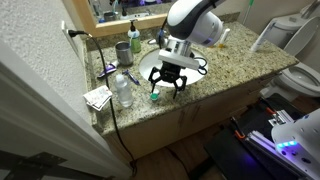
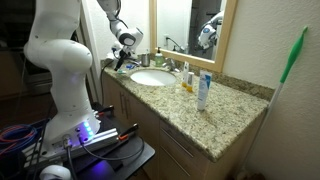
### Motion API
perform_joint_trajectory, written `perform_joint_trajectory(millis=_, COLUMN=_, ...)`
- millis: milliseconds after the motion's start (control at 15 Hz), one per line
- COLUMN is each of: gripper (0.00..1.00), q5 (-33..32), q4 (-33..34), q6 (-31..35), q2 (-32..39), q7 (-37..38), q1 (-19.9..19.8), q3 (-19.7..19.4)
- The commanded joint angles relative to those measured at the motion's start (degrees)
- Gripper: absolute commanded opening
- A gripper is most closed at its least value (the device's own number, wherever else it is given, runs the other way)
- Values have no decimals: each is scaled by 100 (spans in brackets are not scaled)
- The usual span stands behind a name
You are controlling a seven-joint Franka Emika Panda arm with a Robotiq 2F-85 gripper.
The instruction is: Remove the green lid from the white object on the left
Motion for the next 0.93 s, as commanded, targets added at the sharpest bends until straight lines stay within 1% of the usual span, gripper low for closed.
perform_joint_trajectory(millis=0, gripper=100, q5=-57, q4=243, q6=156, q2=338, q7=155, q1=130, q3=-61)
perform_joint_trajectory(millis=467, gripper=100, q5=-80, q4=517, q6=487, q2=672, q7=383, q1=222, q3=-126)
perform_joint_trajectory(millis=533, gripper=100, q5=-78, q4=553, q6=498, q2=704, q7=418, q1=224, q3=-125)
perform_joint_trajectory(millis=600, gripper=100, q5=1, q4=392, q6=415, q2=558, q7=275, q1=158, q3=-75)
perform_joint_trajectory(millis=800, gripper=100, q5=2, q4=408, q6=417, q2=574, q7=280, q1=162, q3=-75)
perform_joint_trajectory(millis=867, gripper=100, q5=-18, q4=440, q6=306, q2=600, q7=336, q1=143, q3=-92)
